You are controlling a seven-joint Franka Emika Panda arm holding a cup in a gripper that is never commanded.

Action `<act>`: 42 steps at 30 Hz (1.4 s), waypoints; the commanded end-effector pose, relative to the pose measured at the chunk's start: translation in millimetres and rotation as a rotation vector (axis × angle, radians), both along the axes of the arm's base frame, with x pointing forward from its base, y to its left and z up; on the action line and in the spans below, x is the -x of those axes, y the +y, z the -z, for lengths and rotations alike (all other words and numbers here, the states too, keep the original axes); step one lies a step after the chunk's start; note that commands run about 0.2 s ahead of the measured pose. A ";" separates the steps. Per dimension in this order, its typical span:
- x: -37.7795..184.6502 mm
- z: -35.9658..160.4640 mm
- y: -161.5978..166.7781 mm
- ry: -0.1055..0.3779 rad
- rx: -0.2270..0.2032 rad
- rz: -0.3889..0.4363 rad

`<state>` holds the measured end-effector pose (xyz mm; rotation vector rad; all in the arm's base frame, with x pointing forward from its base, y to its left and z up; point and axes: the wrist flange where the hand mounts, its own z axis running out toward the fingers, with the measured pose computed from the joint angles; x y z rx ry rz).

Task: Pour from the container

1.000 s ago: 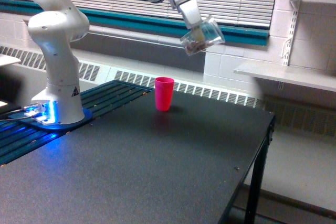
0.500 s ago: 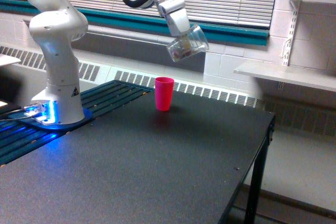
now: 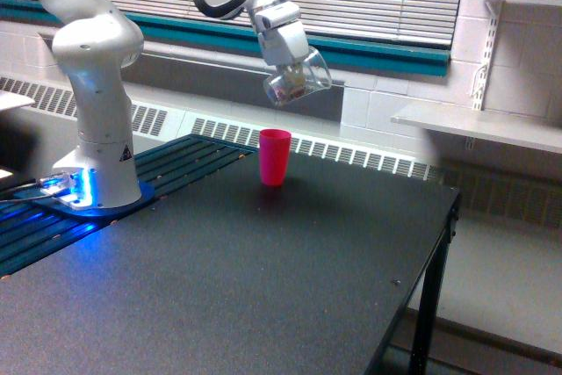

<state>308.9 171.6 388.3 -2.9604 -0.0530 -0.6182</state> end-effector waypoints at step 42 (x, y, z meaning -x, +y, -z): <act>88.8 48.5 50.8 0.121 0.167 -0.285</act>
